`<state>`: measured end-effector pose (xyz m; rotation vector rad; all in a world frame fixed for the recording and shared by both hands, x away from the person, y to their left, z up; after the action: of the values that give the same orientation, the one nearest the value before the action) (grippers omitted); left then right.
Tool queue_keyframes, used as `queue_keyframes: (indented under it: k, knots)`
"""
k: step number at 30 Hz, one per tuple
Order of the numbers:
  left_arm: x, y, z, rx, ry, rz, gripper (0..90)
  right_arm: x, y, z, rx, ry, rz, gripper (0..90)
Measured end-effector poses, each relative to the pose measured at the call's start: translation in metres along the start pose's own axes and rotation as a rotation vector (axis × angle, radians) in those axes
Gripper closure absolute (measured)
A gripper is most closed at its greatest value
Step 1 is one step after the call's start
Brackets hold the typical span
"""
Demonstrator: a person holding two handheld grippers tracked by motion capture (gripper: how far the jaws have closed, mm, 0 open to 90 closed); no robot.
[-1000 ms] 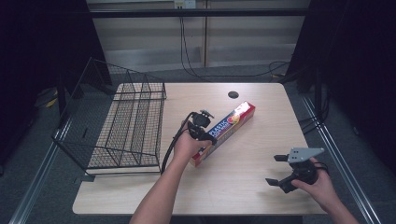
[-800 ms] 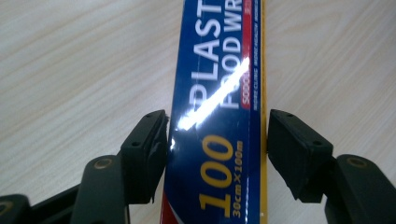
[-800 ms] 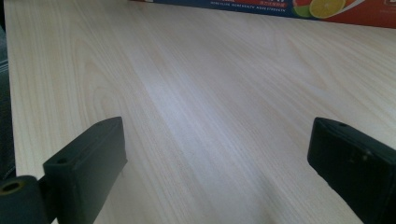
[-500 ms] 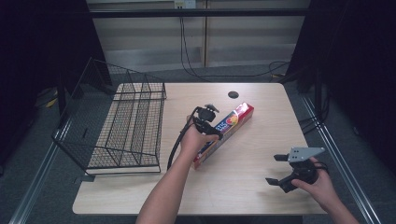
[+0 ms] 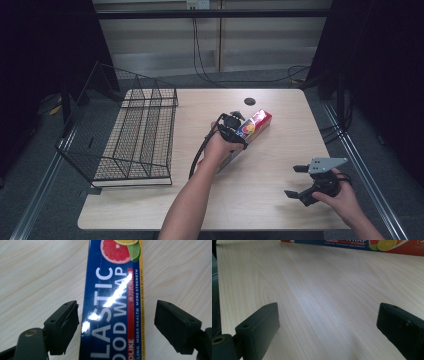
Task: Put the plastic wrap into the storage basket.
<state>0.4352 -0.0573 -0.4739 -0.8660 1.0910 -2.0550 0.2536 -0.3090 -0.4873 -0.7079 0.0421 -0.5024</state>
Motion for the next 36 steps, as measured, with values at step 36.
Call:
queue_keyframes:
  k: [36]
  knots:
    - [-0.02, -0.068, 0.006, -0.174, -0.16, 0.093, 44.5, 0.0, 0.002, 0.0, 0.004, -0.004, 0.008, 4.1]
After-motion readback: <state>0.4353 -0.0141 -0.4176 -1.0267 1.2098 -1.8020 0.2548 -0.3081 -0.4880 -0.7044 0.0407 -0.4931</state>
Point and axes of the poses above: each handheld gripper's, and its own axes: y roughly forward along the jaws, z roughly out of its top, x roughly to its right, the point moved 2 cm from there along y, roughly forward along the jaws, and after that the axes turned 14 degrees about -y, right-handed, at the moved point
